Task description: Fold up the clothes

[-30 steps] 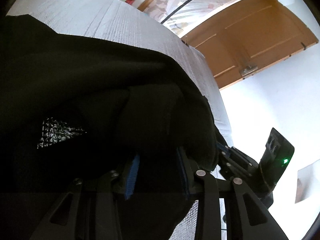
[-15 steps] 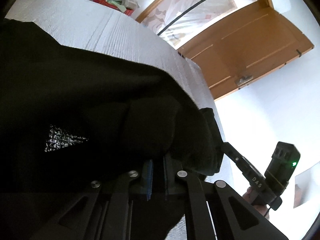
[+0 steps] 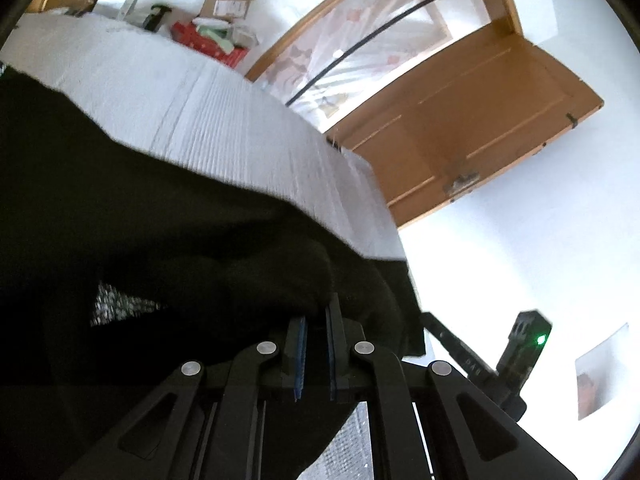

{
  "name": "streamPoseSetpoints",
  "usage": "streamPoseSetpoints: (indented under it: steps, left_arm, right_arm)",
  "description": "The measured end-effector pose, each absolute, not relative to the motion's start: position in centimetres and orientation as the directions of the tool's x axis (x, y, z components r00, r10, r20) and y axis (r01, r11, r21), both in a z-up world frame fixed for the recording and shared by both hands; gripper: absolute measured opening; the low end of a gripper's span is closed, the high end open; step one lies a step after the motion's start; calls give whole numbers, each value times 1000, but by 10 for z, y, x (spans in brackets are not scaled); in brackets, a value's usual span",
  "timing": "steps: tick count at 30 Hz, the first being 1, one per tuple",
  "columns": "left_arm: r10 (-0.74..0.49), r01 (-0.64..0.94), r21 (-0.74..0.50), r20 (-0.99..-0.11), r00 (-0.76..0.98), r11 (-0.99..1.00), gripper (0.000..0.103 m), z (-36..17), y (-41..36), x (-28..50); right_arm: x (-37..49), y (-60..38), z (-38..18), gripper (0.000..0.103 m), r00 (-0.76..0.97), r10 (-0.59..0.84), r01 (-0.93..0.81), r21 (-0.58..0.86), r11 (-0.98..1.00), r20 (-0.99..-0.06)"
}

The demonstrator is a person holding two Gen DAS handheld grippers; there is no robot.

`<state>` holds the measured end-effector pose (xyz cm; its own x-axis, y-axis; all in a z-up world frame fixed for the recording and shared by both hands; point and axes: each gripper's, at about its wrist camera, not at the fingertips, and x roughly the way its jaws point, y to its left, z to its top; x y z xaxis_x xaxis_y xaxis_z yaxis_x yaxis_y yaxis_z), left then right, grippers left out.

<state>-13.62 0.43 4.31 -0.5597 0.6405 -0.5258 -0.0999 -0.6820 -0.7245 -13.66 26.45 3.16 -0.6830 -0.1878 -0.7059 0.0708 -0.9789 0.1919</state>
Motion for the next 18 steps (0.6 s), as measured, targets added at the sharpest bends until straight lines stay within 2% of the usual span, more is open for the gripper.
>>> streamPoseSetpoints:
  steps: [13, 18]
  left_arm:
    - [616, -86, -740, -484, -621, -667, 8, 58, -9, -152]
    - [614, -77, -740, -491, -618, -669, 8, 57, -12, -153]
  right_arm:
    - [-136, 284, 15, 3, -656, -51, -36, 99, -994, -753]
    - [-139, 285, 4, 6, -627, -63, -47, 119, -992, -777]
